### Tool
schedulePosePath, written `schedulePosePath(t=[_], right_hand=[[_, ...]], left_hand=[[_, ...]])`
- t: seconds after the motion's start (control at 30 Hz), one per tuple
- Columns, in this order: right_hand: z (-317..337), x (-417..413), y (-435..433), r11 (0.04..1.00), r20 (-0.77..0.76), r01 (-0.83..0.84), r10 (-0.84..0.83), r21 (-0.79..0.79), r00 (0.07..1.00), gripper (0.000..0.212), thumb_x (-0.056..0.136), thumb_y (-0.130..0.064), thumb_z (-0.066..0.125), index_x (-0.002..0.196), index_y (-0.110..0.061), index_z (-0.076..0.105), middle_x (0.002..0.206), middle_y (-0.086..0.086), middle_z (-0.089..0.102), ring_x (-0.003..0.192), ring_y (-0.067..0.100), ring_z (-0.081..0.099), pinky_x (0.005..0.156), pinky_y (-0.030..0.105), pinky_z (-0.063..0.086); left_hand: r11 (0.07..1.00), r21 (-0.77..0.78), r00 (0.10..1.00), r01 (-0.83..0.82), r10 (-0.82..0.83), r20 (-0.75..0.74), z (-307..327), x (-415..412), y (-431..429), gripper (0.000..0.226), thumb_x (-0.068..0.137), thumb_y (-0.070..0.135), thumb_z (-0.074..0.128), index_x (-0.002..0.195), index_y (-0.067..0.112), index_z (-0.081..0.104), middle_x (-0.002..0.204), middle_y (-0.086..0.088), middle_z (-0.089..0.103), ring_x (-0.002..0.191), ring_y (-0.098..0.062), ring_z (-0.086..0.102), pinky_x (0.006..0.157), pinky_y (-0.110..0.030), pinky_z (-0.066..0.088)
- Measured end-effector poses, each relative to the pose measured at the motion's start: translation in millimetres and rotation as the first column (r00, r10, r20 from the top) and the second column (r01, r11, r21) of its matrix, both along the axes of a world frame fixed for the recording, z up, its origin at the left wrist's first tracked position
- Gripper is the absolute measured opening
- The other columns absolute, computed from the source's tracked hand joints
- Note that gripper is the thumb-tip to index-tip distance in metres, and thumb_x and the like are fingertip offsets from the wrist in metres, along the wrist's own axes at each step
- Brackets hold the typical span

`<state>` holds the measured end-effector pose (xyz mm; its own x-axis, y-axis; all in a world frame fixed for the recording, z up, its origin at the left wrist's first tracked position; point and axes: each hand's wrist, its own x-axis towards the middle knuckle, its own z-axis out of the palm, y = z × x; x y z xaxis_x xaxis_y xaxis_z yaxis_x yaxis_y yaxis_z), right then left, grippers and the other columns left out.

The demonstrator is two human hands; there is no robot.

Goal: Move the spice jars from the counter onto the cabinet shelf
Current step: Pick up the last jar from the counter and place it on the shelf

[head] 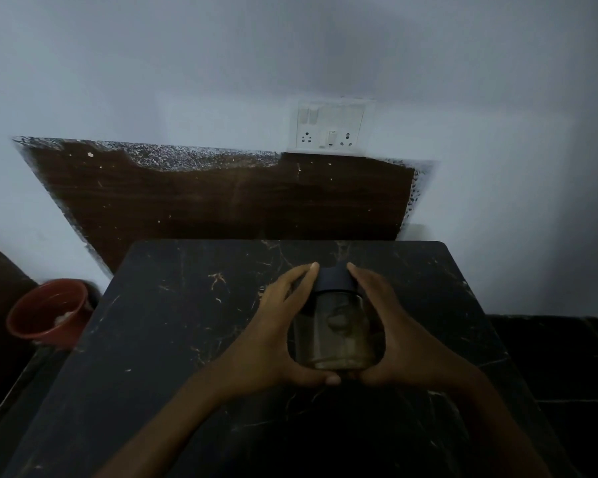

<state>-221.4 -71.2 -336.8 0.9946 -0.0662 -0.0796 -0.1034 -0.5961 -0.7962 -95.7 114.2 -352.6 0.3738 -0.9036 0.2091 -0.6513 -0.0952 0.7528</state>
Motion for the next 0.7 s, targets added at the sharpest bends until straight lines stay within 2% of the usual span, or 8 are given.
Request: schedulePosePath(t=[0.13, 0.27, 0.33, 0.43, 0.5, 0.6, 0.7], right_hand=[[1.3, -4.2, -7.0, 0.997, -0.036, -0.02, 0.023, 0.076, 0.999, 0.132, 0.055, -0.031, 0.087, 0.132, -0.061, -0.015, 0.142, -0.04, -0.008, 0.119, -0.029, 0.009, 0.095, 0.006, 0.026], [0.9, -8.2, -12.0, 0.987, -0.082, -0.004, 0.017, 0.159, 0.996, 0.126, 0.058, -0.021, 0.087, 0.13, -0.065, -0.006, 0.129, -0.048, 0.01, 0.111, -0.033, 0.024, 0.086, -0.004, 0.032], [1.5, -8.9, -10.3, 0.99, -0.064, 0.007, 0.002, 0.139, 0.998, 0.124, 0.056, -0.024, 0.088, 0.133, -0.063, -0.002, 0.13, -0.049, 0.012, 0.117, -0.029, 0.025, 0.088, -0.002, 0.034], [2.8, -8.1, -5.4, 0.995, -0.03, 0.004, -0.001, 0.102, 1.0, 0.122, 0.054, -0.032, 0.087, 0.135, -0.06, 0.0, 0.138, -0.041, 0.008, 0.126, -0.018, 0.021, 0.098, 0.01, 0.033], [4.1, -8.1, -4.8, 0.995, -0.022, 0.001, 0.001, 0.099, 1.0, 0.123, 0.055, -0.032, 0.086, 0.134, -0.06, -0.003, 0.138, -0.042, 0.004, 0.125, -0.02, 0.019, 0.097, 0.009, 0.034], [6.3, -9.8, -10.7, 0.991, -0.031, 0.007, -0.003, 0.13, 1.0, 0.126, 0.052, -0.033, 0.086, 0.13, -0.066, -0.007, 0.131, -0.053, 0.0, 0.113, -0.034, 0.017, 0.085, -0.004, 0.034], [6.7, -12.4, -14.9, 0.977, -0.089, 0.027, -0.008, 0.211, 0.996, 0.126, 0.048, -0.032, 0.088, 0.127, -0.071, -0.002, 0.136, -0.04, 0.012, 0.111, -0.026, 0.033, 0.083, 0.005, 0.041]], left_hand=[[0.998, -0.063, 0.994, -0.014, 0.007, -0.105, 0.3, -2.6, 1.4, 0.122, 0.058, 0.039, 0.086, 0.148, 0.035, 0.005, 0.147, 0.016, 0.014, 0.139, -0.009, 0.021, 0.108, -0.028, 0.037], [0.998, -0.069, 0.972, 0.004, -0.02, -0.235, 0.5, -5.1, 4.5, 0.119, 0.061, 0.031, 0.085, 0.147, 0.036, 0.003, 0.146, 0.021, 0.014, 0.137, -0.003, 0.023, 0.109, -0.028, 0.037], [0.999, -0.041, 0.972, 0.033, -0.041, -0.23, 1.5, -5.7, 4.7, 0.122, 0.061, 0.035, 0.085, 0.148, 0.037, -0.001, 0.15, 0.02, 0.008, 0.14, -0.003, 0.018, 0.111, -0.033, 0.035], [0.999, 0.011, 0.993, 0.036, -0.034, -0.117, 2.9, -6.6, 2.8, 0.125, 0.059, 0.045, 0.084, 0.146, 0.042, -0.005, 0.152, 0.022, -0.003, 0.142, -0.003, 0.006, 0.114, -0.034, 0.028], [1.0, 0.012, 0.997, 0.023, -0.022, -0.077, 4.2, -6.0, 1.2, 0.122, 0.059, 0.045, 0.084, 0.148, 0.037, 0.0, 0.151, 0.02, 0.004, 0.141, -0.006, 0.011, 0.112, -0.036, 0.033], [0.999, -0.052, 0.987, 0.0, -0.008, -0.157, 5.7, -4.8, 1.3, 0.119, 0.058, 0.038, 0.086, 0.148, 0.032, 0.008, 0.145, 0.017, 0.017, 0.138, -0.009, 0.024, 0.107, -0.032, 0.04], [0.997, -0.081, 0.975, -0.008, -0.011, -0.223, 5.4, -5.4, 1.8, 0.12, 0.058, 0.029, 0.087, 0.147, 0.032, 0.007, 0.143, 0.02, 0.019, 0.136, -0.005, 0.026, 0.105, -0.025, 0.04]])
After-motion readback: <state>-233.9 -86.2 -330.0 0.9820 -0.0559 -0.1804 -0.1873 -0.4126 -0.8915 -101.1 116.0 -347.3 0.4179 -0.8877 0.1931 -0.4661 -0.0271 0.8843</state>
